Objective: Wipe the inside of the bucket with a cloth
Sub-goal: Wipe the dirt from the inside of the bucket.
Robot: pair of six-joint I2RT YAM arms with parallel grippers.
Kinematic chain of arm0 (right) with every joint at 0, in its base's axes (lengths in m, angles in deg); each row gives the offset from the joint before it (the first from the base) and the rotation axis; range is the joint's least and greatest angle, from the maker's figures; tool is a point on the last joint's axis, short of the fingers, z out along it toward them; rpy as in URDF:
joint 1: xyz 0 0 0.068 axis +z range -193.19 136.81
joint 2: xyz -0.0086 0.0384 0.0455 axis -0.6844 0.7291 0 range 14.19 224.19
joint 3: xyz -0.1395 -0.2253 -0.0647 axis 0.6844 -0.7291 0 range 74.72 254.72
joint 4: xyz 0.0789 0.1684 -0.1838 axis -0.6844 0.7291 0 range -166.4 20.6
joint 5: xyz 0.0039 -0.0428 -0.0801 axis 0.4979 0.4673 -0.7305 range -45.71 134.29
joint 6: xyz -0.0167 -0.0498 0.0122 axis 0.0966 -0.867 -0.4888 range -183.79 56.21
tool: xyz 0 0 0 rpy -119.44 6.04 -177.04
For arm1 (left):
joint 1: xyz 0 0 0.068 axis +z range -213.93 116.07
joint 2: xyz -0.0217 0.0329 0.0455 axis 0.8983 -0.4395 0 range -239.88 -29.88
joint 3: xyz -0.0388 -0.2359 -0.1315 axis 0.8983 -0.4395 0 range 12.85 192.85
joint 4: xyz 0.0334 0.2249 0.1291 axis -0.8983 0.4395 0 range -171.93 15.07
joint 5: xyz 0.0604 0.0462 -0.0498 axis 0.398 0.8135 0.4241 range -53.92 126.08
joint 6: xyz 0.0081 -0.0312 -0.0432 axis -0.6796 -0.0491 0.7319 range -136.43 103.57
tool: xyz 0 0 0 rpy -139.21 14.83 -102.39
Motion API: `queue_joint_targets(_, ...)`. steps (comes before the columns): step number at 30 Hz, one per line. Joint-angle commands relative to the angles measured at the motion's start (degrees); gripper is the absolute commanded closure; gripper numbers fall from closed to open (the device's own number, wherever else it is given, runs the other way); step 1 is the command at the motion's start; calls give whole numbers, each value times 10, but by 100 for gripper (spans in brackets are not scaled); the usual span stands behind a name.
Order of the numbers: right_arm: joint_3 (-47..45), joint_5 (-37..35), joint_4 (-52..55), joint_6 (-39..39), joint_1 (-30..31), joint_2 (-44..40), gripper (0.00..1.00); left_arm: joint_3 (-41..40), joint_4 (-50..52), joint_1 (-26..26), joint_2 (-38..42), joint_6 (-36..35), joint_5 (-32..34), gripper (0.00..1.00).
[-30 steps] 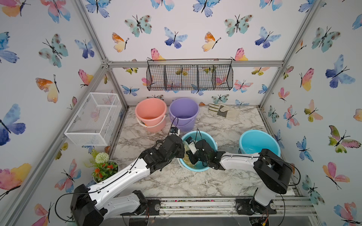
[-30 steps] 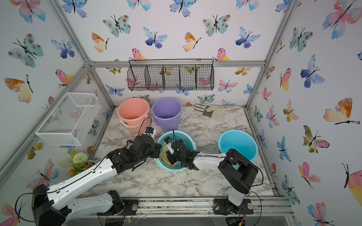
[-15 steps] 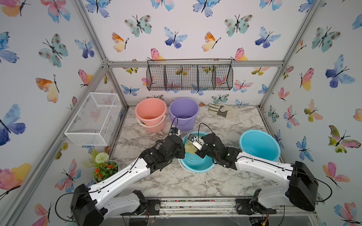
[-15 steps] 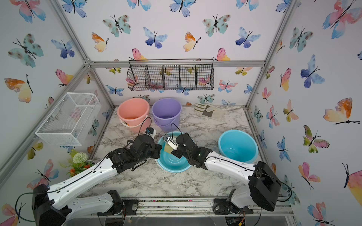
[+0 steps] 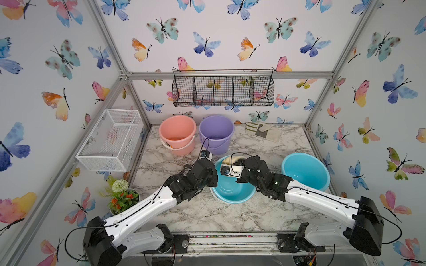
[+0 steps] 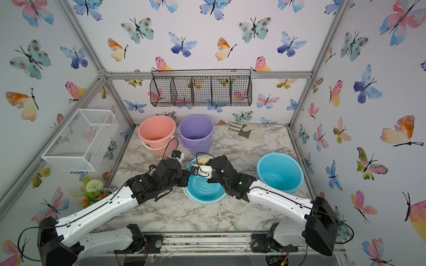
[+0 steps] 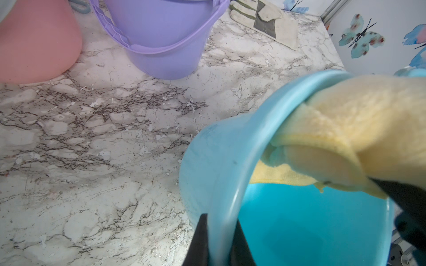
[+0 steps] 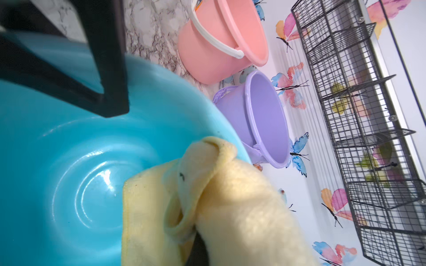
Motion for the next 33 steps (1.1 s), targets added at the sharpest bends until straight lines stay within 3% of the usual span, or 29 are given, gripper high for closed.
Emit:
queue_joint_targets(1,-1,-40,6,-53,1,27,98,0,-4,2,15,-3,-23,100)
queue_joint_targets(9,-9,-77,3,-102,1,123,98,6,-3,1,14,-13,-36,100)
queue_joint_targets(23,12,-43,63,-87,0,254,98,8,-3,2,26,-21,-47,100)
queue_joint_targets(27,27,-34,96,-67,1,263,98,1,-14,2,33,-31,-56,100)
queue_joint_targets(33,23,-42,110,-56,1,211,98,-1,-10,1,30,-32,-47,100)
